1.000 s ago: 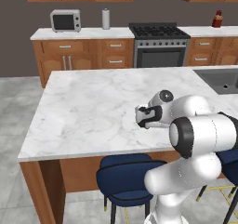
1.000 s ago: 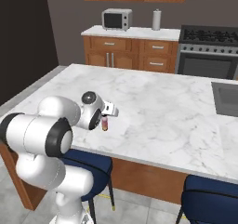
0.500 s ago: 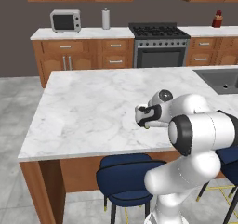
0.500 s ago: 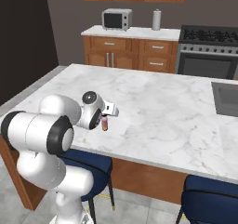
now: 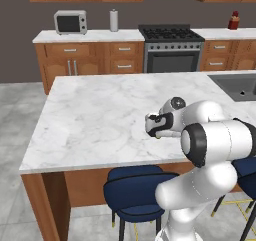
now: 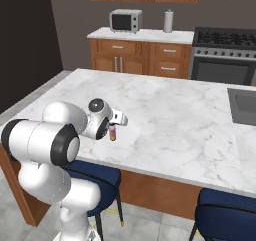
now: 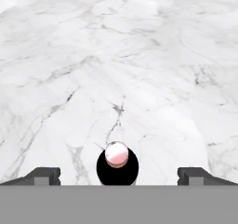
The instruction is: Place the large bottle from the dining counter next to the other large bottle outside the sink, and place the small bottle from the dining counter next to the other small bottle inside the sink.
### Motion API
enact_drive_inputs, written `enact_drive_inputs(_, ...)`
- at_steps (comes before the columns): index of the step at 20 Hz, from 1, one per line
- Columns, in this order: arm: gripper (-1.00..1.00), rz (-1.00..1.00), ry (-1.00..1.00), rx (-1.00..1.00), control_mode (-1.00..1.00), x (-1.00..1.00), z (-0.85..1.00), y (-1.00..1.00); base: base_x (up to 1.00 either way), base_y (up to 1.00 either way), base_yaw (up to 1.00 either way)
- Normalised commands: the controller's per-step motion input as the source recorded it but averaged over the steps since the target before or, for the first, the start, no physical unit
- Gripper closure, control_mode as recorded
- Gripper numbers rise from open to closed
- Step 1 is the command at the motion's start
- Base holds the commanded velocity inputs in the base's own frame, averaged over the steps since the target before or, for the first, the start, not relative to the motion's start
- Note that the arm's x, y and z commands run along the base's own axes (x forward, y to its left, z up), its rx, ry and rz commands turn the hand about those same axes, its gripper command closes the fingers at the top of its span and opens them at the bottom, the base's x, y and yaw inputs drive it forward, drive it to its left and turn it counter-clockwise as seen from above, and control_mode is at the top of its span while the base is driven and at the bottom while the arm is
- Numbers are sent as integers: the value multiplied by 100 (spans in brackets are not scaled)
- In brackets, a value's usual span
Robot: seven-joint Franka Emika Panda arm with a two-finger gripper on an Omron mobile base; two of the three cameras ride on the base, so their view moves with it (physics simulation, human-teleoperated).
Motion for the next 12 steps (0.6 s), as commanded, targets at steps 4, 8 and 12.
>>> enact_drive_inputs(4, -100, 0, 0, 0, -100, 0, -5, 0, 0, 0, 0)
enact_drive_inputs(8, -100, 0, 0, 0, -100, 0, -18, 0, 0, 0, 0)
enact_drive_inputs(12, -100, 0, 0, 0, -100, 0, -24, 0, 0, 0, 0)
